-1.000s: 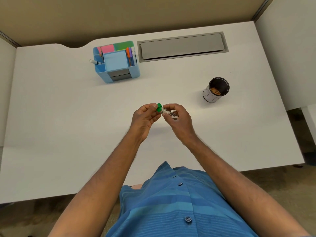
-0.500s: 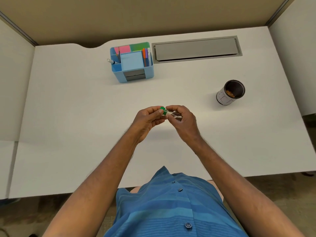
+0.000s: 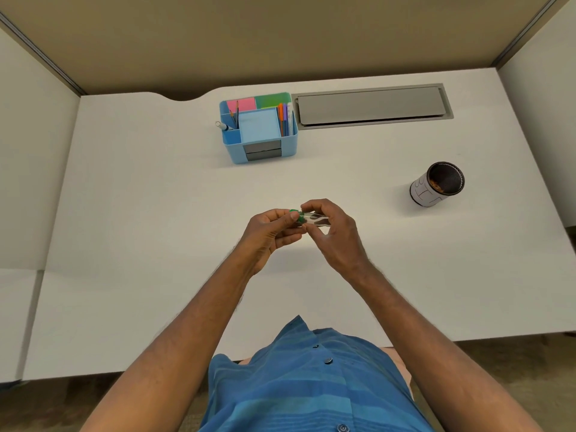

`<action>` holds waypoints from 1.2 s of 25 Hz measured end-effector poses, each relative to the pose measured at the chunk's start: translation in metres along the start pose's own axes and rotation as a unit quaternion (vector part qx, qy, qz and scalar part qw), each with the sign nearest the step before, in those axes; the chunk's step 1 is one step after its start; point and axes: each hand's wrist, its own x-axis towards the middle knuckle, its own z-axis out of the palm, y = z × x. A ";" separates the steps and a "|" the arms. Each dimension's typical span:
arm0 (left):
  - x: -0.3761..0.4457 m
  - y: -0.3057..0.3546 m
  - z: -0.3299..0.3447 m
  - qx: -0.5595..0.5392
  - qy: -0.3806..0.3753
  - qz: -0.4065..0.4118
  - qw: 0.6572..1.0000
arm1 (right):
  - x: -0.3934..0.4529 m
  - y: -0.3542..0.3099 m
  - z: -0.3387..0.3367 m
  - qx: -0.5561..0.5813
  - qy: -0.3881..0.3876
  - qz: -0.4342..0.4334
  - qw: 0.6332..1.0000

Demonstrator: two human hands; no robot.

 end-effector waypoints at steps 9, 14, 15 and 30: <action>0.005 0.005 -0.017 0.011 0.004 0.006 1.000 | 0.012 -0.006 0.015 -0.005 -0.015 0.001 1.000; 0.005 0.012 -0.022 -0.004 -0.007 0.020 1.000 | 0.017 -0.009 0.016 0.023 -0.013 0.019 0.999; 0.005 0.012 -0.022 -0.008 -0.007 0.023 1.000 | 0.019 -0.009 0.016 0.030 -0.015 0.025 0.999; 0.008 0.024 -0.023 0.018 -0.001 0.037 0.999 | 0.035 0.001 0.014 0.075 -0.036 0.068 0.994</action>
